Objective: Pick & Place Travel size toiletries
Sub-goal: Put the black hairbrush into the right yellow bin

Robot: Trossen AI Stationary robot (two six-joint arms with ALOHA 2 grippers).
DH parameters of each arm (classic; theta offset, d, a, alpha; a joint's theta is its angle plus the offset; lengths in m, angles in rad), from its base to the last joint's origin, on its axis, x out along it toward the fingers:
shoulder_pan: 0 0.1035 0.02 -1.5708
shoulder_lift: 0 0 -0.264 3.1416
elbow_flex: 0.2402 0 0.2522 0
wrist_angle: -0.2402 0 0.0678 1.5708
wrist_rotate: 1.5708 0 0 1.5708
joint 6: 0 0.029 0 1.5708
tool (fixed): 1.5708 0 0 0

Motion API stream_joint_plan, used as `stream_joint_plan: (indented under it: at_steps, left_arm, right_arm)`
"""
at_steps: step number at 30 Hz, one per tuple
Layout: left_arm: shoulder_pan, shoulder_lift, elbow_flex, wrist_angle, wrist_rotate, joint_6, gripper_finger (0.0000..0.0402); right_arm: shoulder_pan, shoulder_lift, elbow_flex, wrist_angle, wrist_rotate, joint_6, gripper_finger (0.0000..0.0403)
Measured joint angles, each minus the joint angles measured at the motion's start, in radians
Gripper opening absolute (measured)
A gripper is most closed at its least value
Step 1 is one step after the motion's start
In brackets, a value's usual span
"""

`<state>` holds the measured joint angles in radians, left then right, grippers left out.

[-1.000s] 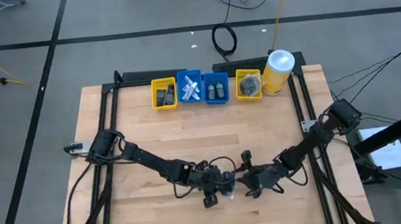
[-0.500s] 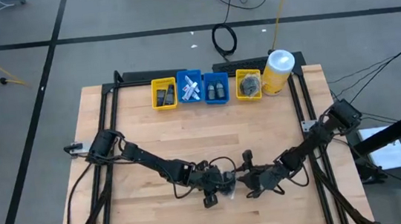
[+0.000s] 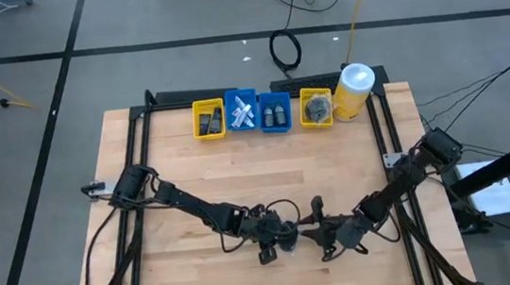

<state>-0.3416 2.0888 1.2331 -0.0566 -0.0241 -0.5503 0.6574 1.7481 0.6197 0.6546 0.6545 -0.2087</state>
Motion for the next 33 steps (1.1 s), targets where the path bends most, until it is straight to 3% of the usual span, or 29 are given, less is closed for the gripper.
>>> stream_joint_plan:
  at_steps: [14,26,29,33]
  left_arm:
    - [0.000,0.000,0.000,0.000,0.008,-0.001,0.0113]
    - [0.000,0.000,0.000,0.000,0.009,-0.002,0.0113]
    - [0.000,0.000,0.000,0.001,0.009,-0.002,0.0113]
    - [0.000,0.000,0.000,0.001,0.009,-0.002,0.0113]
  right_arm:
    - [0.031,0.000,0.011,-0.001,0.009,-0.013,0.0130]
    - [0.046,0.000,0.011,0.010,0.077,-0.017,0.0128]
    - [0.046,0.000,0.011,0.019,0.074,-0.010,0.0112]
    - [0.045,0.000,0.011,0.018,0.044,0.038,0.0055]
